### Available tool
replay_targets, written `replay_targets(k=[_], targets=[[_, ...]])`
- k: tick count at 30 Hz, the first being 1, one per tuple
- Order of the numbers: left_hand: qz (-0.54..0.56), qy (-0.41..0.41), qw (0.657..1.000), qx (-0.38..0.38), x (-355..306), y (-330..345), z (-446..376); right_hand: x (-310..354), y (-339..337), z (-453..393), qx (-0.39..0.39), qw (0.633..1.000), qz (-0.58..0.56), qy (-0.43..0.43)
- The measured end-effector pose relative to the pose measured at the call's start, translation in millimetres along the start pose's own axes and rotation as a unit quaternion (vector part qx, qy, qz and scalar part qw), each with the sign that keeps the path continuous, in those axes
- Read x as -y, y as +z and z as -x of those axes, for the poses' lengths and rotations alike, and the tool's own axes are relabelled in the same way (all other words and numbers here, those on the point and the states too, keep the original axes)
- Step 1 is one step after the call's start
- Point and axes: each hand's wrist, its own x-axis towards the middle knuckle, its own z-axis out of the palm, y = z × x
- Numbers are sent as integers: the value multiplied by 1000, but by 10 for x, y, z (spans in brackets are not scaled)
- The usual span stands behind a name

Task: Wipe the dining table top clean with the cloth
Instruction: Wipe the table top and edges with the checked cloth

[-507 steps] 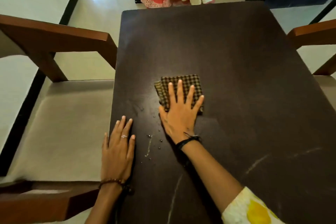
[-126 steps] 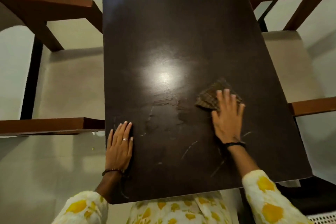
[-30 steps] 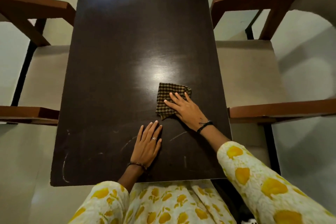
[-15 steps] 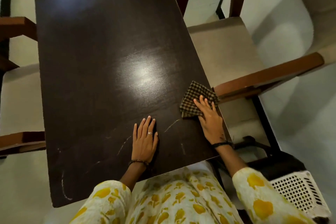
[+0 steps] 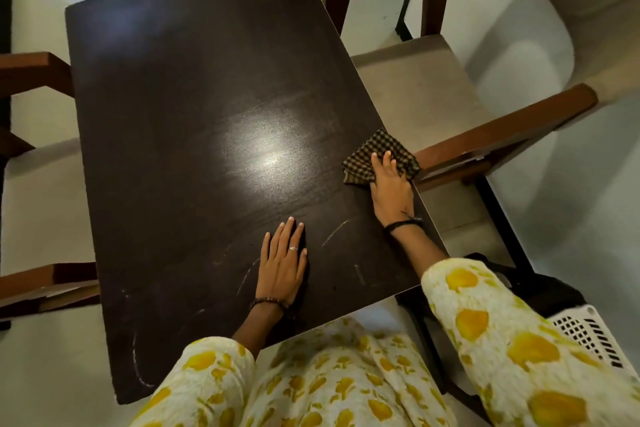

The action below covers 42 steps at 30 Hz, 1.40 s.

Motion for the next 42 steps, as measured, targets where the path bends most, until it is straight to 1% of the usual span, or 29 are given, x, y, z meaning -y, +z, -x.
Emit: replay_targets(k=[3, 5, 8, 10, 13, 17, 20, 21, 23, 27, 30, 32, 33, 35, 36, 37, 40, 42], targets=[[-5, 16, 1000, -4, 81, -83, -2, -59, -15, 187, -13, 999, -27, 12], [-11, 23, 1000, -5, 180, -108, 36, -115, 45, 416, -21, 998, -44, 45], [-15, 16, 1000, -5, 374, -129, 134, -131, 158, 736, -23, 995, -27, 90], [-15, 7, 1000, -3, 498, -149, 230, -142, 193, 822, -21, 995, -7, 100], [-8, -14, 1000, -7, 707, -178, 416, -117, 168, 782, -15, 994, 18, 107], [-6, -49, 999, -21, 1013, -198, 717, 72, 191, 666, -9, 987, 51, 150], [-6, -62, 998, -26, 1215, -195, 901, 334, 253, 563, -11, 980, 36, 198], [-3, -67, 997, -28, 1276, -192, 952, 461, 298, 560, -12, 979, 29, 202], [5, -73, 997, -30, 1353, -193, 1031, 773, 431, 630, -10, 983, 32, 181], [4, -87, 996, -22, 1444, -235, 1183, 1620, 798, 1028, 17, 993, 78, 86], [0, -105, 994, -21, 1501, -268, 1274, 2169, 995, 1396, 60, 990, 130, -1], [-6, -112, 994, -18, 1539, -263, 1330, 2305, 975, 1499, 94, 986, 128, -44], [-5, -115, 993, -17, 1563, -261, 1354, 2295, 936, 1502, 102, 985, 122, -65], [0, -126, 992, -25, 1617, -260, 1390, 2117, 997, 1432, 67, 984, 127, -106], [2, -132, 991, -31, 1642, -257, 1407, 1978, 1002, 1370, 67, 983, 121, -124], [4, -139, 990, -37, 1667, -253, 1423, 1819, 948, 1290, 53, 986, 106, -116], [19, -160, 986, -40, 1754, -261, 1464, 1290, 713, 1066, -11, 997, 79, -6], [22, -175, 983, -45, 1819, -263, 1489, 1092, 590, 1006, -12, 996, 66, 58]])
